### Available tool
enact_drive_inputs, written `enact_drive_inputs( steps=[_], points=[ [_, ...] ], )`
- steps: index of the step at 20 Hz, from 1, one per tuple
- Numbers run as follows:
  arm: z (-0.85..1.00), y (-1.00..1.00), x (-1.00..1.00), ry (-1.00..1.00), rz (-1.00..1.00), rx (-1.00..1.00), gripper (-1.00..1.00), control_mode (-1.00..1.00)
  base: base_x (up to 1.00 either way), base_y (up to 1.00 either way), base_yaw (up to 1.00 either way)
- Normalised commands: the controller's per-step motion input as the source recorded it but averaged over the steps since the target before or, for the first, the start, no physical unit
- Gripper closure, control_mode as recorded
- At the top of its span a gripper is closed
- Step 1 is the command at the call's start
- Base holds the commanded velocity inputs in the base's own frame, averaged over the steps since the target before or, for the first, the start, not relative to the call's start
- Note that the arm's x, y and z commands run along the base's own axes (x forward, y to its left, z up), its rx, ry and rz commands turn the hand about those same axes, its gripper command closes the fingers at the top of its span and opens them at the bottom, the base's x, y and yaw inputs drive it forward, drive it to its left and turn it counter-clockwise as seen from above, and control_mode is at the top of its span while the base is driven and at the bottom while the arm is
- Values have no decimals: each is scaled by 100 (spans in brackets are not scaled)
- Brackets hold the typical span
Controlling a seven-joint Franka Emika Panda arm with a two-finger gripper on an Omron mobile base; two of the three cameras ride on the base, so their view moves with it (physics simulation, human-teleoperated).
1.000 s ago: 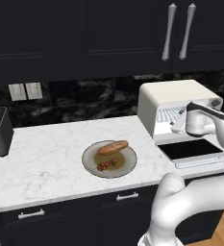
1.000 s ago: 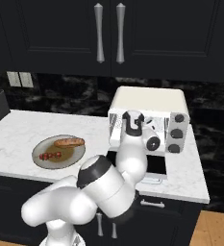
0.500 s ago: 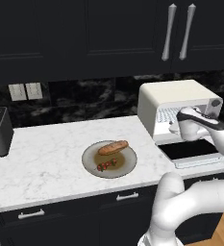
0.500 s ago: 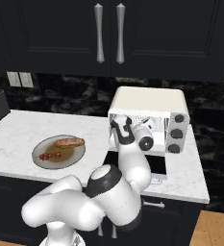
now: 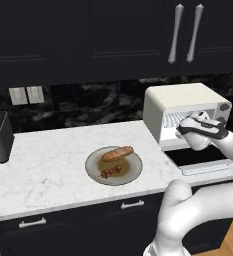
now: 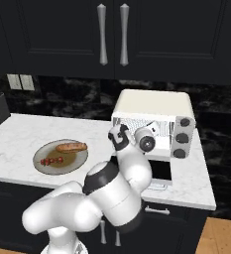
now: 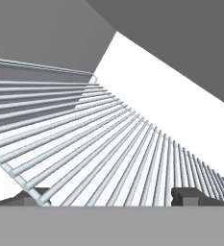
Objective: Pick up the kebab skewer and baguette bread, and place them inside the toaster oven. Close the toaster oven door and start by setting the timer.
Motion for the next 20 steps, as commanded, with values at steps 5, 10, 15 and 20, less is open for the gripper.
enact_drive_inputs(
  steps=[5, 10, 15, 20],
  points=[
    [-21, 0, -2, 0, 0, 0, -100, -100, 0, 0, 0],
    [-20, 0, 0, -2, 0, 0, 100, -100, 0, 0, 0],
    [-25, 0, -1, 0, 0, 0, 100, -100, 0, 0, 0],
    [-18, 1, -2, 0, 0, 0, 100, -100, 0, 0, 0]
  ],
)
